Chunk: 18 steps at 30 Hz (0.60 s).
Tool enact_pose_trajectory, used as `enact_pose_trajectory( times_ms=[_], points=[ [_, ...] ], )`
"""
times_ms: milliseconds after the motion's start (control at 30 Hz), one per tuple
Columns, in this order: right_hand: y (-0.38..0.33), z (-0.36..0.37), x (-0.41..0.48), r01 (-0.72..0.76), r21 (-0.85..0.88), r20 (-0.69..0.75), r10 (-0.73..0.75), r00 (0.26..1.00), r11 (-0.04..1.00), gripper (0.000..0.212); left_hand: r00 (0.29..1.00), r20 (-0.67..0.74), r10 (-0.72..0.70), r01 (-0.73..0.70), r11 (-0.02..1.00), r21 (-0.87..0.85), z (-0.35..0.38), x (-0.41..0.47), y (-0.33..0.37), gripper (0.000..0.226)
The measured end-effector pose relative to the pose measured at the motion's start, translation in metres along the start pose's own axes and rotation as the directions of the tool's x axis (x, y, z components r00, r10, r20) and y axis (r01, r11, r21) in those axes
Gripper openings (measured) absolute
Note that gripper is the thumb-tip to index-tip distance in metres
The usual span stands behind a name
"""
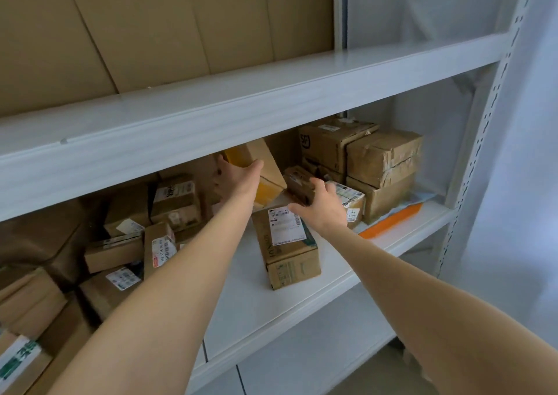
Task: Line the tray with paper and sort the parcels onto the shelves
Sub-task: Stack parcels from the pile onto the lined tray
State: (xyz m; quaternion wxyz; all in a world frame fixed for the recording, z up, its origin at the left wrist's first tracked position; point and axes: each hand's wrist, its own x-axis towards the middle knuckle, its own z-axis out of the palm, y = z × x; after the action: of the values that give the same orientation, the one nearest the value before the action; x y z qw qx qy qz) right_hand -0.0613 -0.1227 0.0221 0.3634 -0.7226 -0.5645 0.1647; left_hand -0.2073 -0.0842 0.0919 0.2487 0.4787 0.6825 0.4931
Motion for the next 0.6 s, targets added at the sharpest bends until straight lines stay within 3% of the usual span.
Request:
enact_pose_trajectory(
  times_ms=[133, 267, 400, 500, 600],
  points=[
    [-0.005, -0.016, 0.016, 0.185, -0.072, -0.031, -0.188, 0.982, 0.980, 0.104, 0.976, 0.204, -0.075, 0.105, 0.985, -0.137, 0.041, -0.019, 0.035, 0.087],
    [0.011, -0.023, 0.027, 0.079, -0.060, -0.183, -0.089, 0.979, 0.995, 0.105, 0.947, 0.306, -0.094, 0.118, 0.991, -0.060, 0.073, -0.038, 0.060, 0.088],
    [0.025, -0.027, 0.043, -0.033, 0.010, -0.258, 0.034, 0.966, 0.999, 0.104, 0.917, 0.397, -0.030, 0.008, 0.998, 0.058, 0.095, -0.048, 0.067, 0.086],
    [0.036, -0.032, 0.057, -0.102, 0.063, -0.240, 0.115, 0.964, 0.993, 0.107, 0.897, 0.440, 0.041, -0.016, 0.998, -0.060, 0.106, -0.040, 0.058, 0.066],
    [0.051, -0.041, 0.066, -0.116, 0.168, -0.148, 0.142, 0.979, 0.979, 0.112, 0.864, 0.500, -0.059, 0.202, 0.950, -0.237, 0.109, -0.025, 0.046, 0.046]
  ],
)
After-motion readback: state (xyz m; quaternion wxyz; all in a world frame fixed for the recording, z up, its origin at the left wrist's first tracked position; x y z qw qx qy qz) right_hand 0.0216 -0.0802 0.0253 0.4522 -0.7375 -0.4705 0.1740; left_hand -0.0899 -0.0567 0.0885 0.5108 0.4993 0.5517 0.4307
